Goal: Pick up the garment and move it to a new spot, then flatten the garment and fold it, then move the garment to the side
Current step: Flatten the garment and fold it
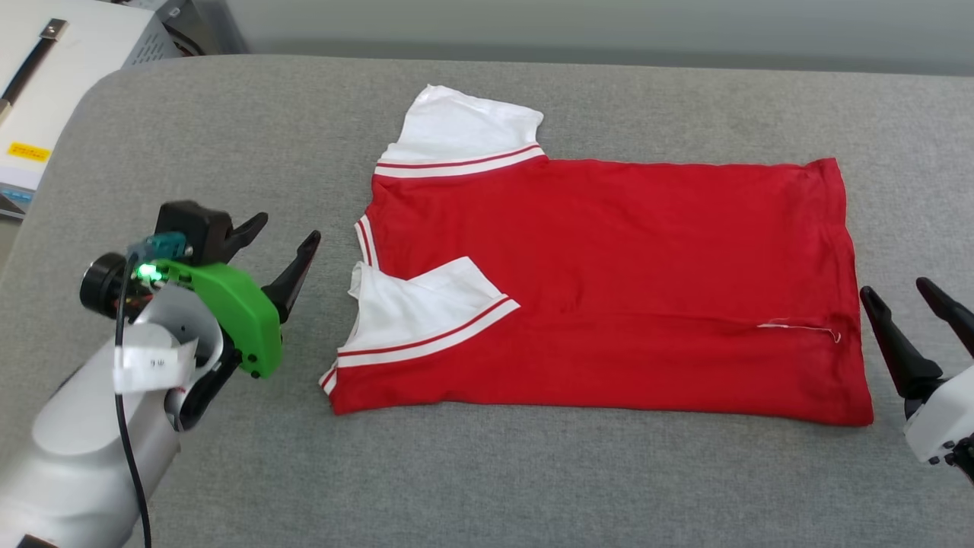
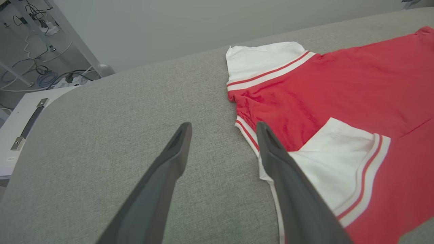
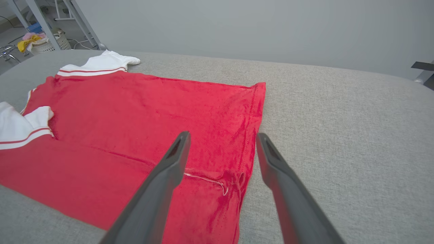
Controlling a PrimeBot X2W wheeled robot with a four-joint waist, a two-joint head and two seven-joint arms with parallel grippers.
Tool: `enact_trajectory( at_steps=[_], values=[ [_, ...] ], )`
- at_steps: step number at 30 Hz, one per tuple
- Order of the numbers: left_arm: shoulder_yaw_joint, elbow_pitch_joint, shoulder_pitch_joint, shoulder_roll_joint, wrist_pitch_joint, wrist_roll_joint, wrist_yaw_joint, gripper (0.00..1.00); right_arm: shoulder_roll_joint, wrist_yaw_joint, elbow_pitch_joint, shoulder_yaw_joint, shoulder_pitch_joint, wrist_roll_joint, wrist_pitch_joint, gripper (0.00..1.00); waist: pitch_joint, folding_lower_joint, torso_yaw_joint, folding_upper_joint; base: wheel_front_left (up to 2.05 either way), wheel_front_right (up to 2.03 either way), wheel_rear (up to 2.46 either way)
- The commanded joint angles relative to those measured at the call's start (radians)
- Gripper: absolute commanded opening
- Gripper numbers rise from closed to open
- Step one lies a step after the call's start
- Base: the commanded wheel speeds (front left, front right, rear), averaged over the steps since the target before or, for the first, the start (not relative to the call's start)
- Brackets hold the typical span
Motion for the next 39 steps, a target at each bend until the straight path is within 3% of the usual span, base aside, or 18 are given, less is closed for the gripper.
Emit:
enact_trajectory(
  at_steps=[1, 13, 19, 31, 32, 34, 39],
  values=[
    [-0.007, -0.027, -0.027, 0.014, 0.047, -0.021, -0.002, 1.00, 0.010, -0.001, -0.013, -0.007, 0.017, -0.010, 0.010, 1.00, -0.014, 0.0000, 0.013, 0.0000, 0.00, 0.00, 0.00],
    [-0.118, -0.169, -0.086, 0.042, 0.676, -0.299, -0.003, 1.00, 0.053, -0.001, -0.019, -0.008, 0.010, -0.037, 0.040, 1.00, -0.012, 0.0000, 0.010, 0.0000, 0.00, 0.00, 0.00],
    [-0.177, -0.144, -0.060, 0.039, 0.764, -0.311, -0.003, 1.00, 0.056, -0.001, 0.002, 0.014, -0.023, -0.033, 0.035, 1.00, 0.015, 0.0000, -0.013, 0.0000, 0.00, 0.00, 0.00],
    [-0.248, 0.000, -0.013, -0.011, 0.735, -0.283, -0.002, 1.00, 0.051, -0.001, 0.043, 0.050, -0.083, -0.023, 0.016, 1.00, 0.063, 0.0000, -0.041, 0.0000, 0.00, 0.00, 0.00],
    [-0.255, 0.006, -0.013, -0.013, 0.731, -0.281, -0.002, 0.93, 0.049, -0.001, 0.046, 0.050, -0.086, -0.022, 0.016, 1.00, 0.062, 0.0000, -0.041, 0.0000, 0.00, 0.00, 0.00],
    [-0.263, 0.007, -0.013, -0.016, 0.716, -0.281, -0.002, 0.00, 0.046, -0.001, 0.048, 0.050, -0.092, -0.023, 0.016, 1.00, 0.057, 0.0000, -0.041, 0.0000, 0.00, 0.00, 0.00],
    [-0.255, -0.021, 0.003, -0.003, 0.602, -0.285, -0.002, 0.00, 0.020, -0.001, 0.035, 0.069, -0.120, -0.031, 0.032, 1.00, 0.029, 0.0000, -0.047, 0.0000, 0.00, 0.00, 0.00]
  ],
)
